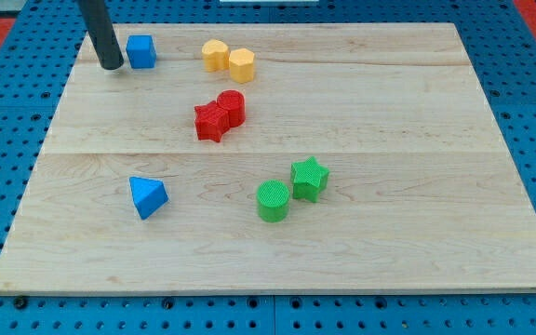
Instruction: Move your arm towards the right side of the blue cube
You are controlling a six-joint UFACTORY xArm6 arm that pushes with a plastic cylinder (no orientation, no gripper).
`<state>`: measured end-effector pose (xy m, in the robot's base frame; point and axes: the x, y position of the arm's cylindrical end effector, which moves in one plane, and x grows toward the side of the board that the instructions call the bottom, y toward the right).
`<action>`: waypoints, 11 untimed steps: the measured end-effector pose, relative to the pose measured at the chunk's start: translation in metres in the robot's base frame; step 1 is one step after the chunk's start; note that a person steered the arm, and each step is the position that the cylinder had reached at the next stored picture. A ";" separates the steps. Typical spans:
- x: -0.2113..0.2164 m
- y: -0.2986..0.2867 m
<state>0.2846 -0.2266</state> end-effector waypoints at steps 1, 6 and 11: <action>0.009 0.009; -0.024 0.073; -0.055 0.087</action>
